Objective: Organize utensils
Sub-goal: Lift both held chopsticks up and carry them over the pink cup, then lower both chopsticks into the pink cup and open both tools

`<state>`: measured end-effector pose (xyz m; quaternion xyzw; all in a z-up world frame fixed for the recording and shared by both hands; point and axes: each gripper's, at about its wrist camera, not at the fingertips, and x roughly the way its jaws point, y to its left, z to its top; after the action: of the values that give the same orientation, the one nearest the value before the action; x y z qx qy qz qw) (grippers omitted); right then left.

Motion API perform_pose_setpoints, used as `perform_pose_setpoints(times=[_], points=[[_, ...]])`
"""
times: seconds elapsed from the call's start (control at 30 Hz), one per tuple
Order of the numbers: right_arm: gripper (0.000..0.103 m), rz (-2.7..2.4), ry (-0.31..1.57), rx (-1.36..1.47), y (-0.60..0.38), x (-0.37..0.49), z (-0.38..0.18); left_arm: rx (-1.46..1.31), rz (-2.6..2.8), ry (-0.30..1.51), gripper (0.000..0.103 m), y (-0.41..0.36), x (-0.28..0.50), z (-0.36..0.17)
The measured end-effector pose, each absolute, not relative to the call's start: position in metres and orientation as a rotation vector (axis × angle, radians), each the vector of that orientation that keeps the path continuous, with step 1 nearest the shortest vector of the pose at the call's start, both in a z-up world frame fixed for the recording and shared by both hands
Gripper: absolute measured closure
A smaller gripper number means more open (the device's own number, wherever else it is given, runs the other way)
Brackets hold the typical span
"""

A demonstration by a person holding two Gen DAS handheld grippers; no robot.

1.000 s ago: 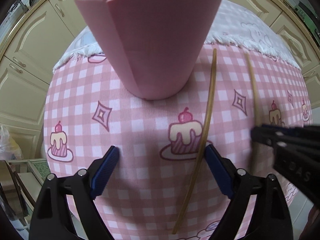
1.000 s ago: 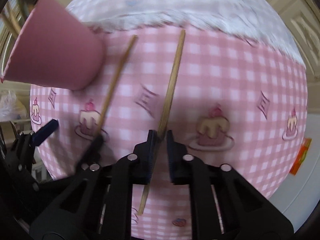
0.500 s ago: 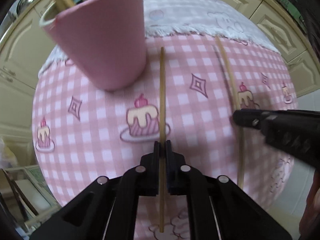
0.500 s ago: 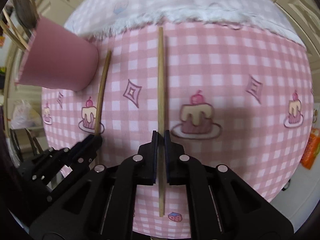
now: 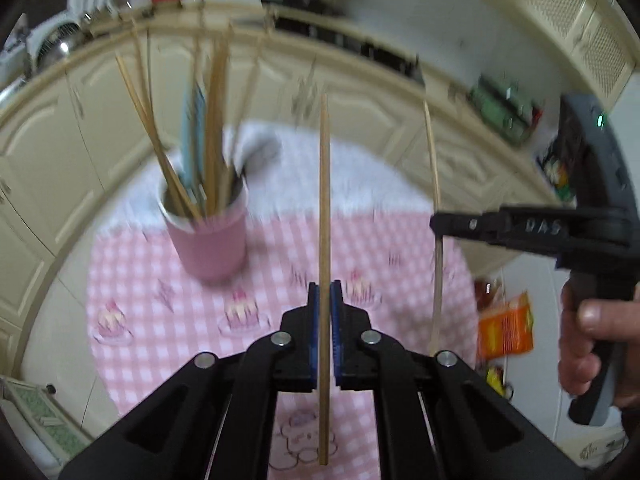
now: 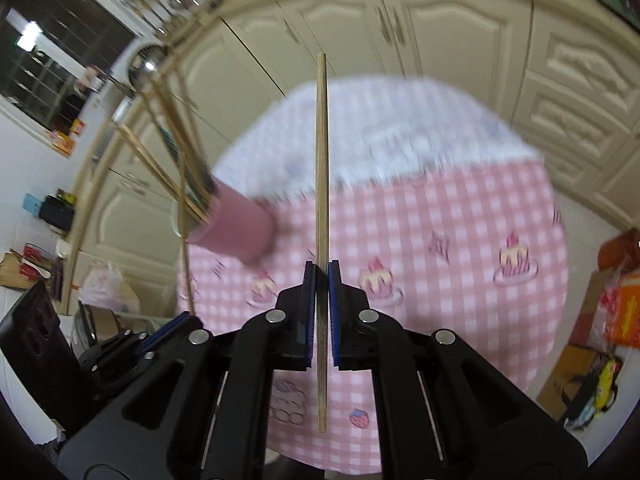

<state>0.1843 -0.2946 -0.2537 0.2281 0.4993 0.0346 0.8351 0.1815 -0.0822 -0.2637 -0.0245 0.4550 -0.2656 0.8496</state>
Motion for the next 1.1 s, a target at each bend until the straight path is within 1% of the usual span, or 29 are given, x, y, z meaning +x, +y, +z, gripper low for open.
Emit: perform_pose_setpoints(times=[0.13,0.23,0.43,0.6,0.8,0.97,1.1], points=[[0.097,0.128,0.962,0.465,-0.278,0.196,-0.214,-0.107,-0.506,0.847,0.098,-0.058,0.194,-0.219],[0.097,0.171,0.9,0.443,-0.263,0.209,-0.19,-0.131,-0.469,0.783,0.098,-0.045,0.212,-0.196],[0.097,0.234,0.797,0.397,-0.239,0.224,-0.15,-0.163,-0.415,0.69,0.098,-0.02,0.239,-0.173],[0.097,0.274,0.711,0.359,-0.218,0.243,-0.13,-0.212,-0.418,0.621,0.098,-0.013,0.256,-0.157],[0.097,0.306,0.632,0.327,-0.199,0.257,-0.135,-0.258,-0.445,0.539,0.098,-0.006,0.27,-0.159],[0.097,0.325,0.585,0.293,-0.188,0.265,-0.154,-0.29,-0.452,0.483,0.098,-0.001,0.282,-0.179],[0.097,0.334,0.567,0.27,-0.183,0.27,-0.181,-0.302,-0.459,0.447,0.098,-0.001,0.29,-0.205]])
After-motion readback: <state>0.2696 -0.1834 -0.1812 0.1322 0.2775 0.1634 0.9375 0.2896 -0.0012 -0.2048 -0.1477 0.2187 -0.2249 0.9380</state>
